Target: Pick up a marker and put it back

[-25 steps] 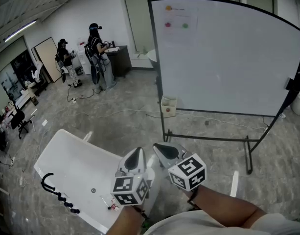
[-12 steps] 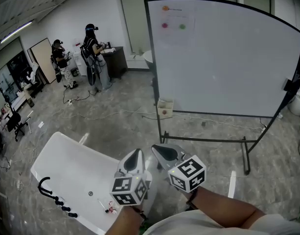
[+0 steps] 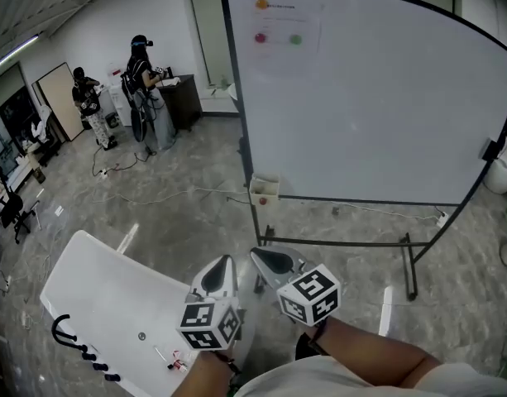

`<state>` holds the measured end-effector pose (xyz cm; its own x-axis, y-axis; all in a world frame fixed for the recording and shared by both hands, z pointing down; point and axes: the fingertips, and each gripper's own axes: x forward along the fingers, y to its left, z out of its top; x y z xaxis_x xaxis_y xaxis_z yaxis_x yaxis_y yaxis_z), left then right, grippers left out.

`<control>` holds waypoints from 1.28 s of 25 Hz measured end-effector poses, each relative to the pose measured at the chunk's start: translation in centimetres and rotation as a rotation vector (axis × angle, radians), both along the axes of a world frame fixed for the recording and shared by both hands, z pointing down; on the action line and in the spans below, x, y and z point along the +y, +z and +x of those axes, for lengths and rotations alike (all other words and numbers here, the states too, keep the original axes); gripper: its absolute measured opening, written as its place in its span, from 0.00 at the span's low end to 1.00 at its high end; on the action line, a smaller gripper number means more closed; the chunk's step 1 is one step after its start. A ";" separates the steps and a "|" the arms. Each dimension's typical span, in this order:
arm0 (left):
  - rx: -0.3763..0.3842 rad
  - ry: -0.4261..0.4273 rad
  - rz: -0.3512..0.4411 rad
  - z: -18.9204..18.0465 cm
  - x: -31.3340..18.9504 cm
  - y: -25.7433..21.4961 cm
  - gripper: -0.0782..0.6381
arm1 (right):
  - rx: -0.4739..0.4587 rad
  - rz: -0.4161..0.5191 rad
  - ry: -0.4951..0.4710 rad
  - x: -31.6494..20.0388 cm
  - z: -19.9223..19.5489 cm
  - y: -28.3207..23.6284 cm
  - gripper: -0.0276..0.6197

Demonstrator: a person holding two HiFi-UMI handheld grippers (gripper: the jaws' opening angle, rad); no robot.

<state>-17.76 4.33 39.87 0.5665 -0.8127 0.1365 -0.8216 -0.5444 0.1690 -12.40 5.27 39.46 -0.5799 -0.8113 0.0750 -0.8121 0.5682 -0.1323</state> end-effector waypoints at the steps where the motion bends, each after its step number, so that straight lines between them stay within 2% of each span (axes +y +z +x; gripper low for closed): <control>1: -0.001 -0.001 -0.004 0.8 -1.3 0.3 0.11 | 0.001 -0.004 -0.003 -1.4 0.7 0.3 0.04; 8: 0.019 -0.027 -0.041 6.9 -13.2 3.2 0.11 | 0.047 -0.036 -0.061 -13.9 6.7 3.5 0.04; 13: 0.036 -0.080 -0.063 10.7 -20.4 3.6 0.11 | 0.129 -0.065 -0.116 -22.5 11.4 4.4 0.04; 18: 0.025 -0.124 -0.105 13.0 -25.5 5.4 0.11 | 0.221 -0.110 -0.162 -29.6 14.6 7.2 0.04; 23: 0.013 -0.135 -0.163 13.2 -28.9 8.2 0.11 | 0.294 -0.168 -0.219 -34.5 14.9 11.0 0.04; 27: 0.031 -0.135 -0.199 12.6 -30.9 10.4 0.11 | 0.390 -0.202 -0.260 -37.5 13.9 14.0 0.05; 32: 0.039 -0.104 -0.225 12.0 -32.7 11.7 0.11 | 0.511 -0.237 -0.274 -40.4 12.3 17.0 0.10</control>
